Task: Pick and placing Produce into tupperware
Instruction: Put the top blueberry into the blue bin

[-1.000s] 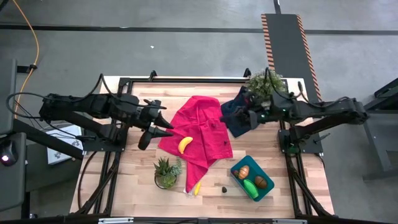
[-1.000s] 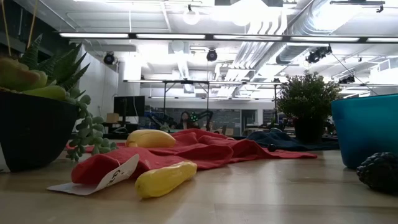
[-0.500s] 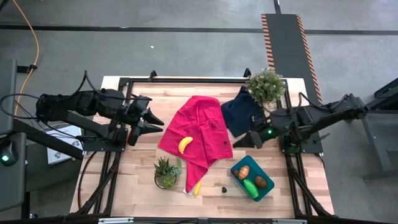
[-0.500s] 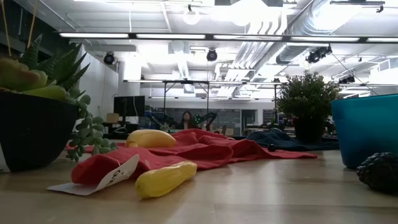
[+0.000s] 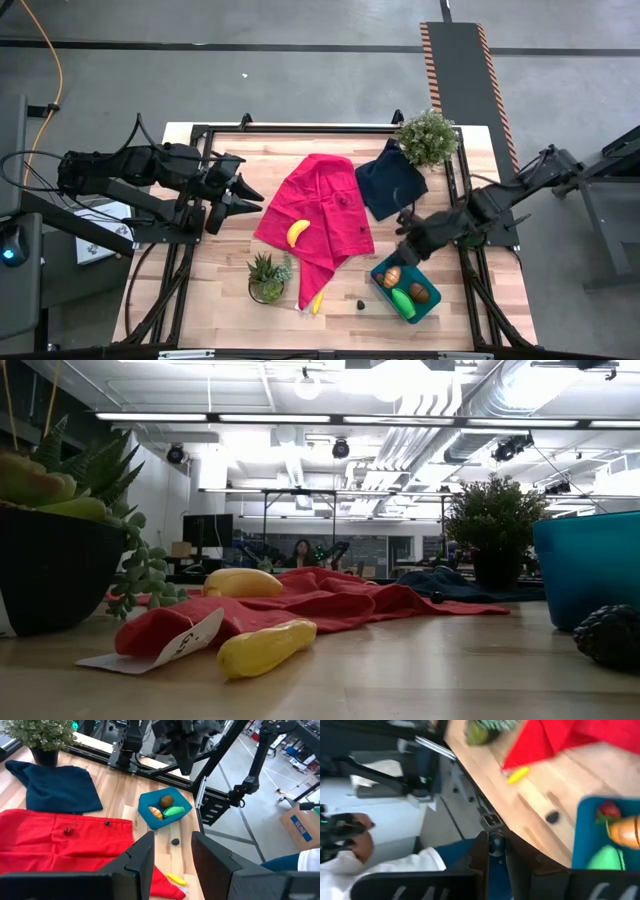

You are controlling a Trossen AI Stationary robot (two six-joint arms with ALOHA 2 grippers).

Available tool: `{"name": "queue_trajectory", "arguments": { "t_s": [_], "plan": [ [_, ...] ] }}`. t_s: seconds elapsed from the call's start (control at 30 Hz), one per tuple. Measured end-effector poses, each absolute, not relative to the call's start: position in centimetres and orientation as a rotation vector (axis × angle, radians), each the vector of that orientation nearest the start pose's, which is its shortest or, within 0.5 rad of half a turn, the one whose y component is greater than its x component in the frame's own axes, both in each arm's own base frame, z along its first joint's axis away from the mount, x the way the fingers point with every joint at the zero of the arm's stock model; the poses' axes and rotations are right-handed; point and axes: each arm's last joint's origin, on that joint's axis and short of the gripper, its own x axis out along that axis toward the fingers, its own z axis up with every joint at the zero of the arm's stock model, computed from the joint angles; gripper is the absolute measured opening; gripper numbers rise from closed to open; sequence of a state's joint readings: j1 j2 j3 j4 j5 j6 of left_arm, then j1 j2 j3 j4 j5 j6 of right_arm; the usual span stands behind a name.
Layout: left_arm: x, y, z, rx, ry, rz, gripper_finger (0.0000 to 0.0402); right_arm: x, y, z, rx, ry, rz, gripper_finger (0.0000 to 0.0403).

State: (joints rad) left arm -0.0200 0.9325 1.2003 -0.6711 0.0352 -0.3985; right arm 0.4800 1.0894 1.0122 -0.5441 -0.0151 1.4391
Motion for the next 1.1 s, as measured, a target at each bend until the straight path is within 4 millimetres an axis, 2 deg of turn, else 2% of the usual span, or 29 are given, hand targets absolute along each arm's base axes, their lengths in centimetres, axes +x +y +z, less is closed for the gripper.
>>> {"name": "queue_trajectory", "arguments": {
  "t_s": [0.57,0.8,1.1],
  "plan": [
    [17.2,-0.4,40.0,-0.394,0.414,0.029,0.0117,20.7,15.6,24.7,1.07,1.231,-0.402,0.0028],
    [17.2,-0.4,39.9,-0.393,0.421,0.031,0.0117,20.9,16.9,21.3,0.98,1.337,-0.588,0.0028],
    [17.2,-0.4,39.9,-0.391,0.423,0.03,0.0117,21.3,17.5,18.7,0.911,1.392,-0.71,0.0028]
  ]
}}
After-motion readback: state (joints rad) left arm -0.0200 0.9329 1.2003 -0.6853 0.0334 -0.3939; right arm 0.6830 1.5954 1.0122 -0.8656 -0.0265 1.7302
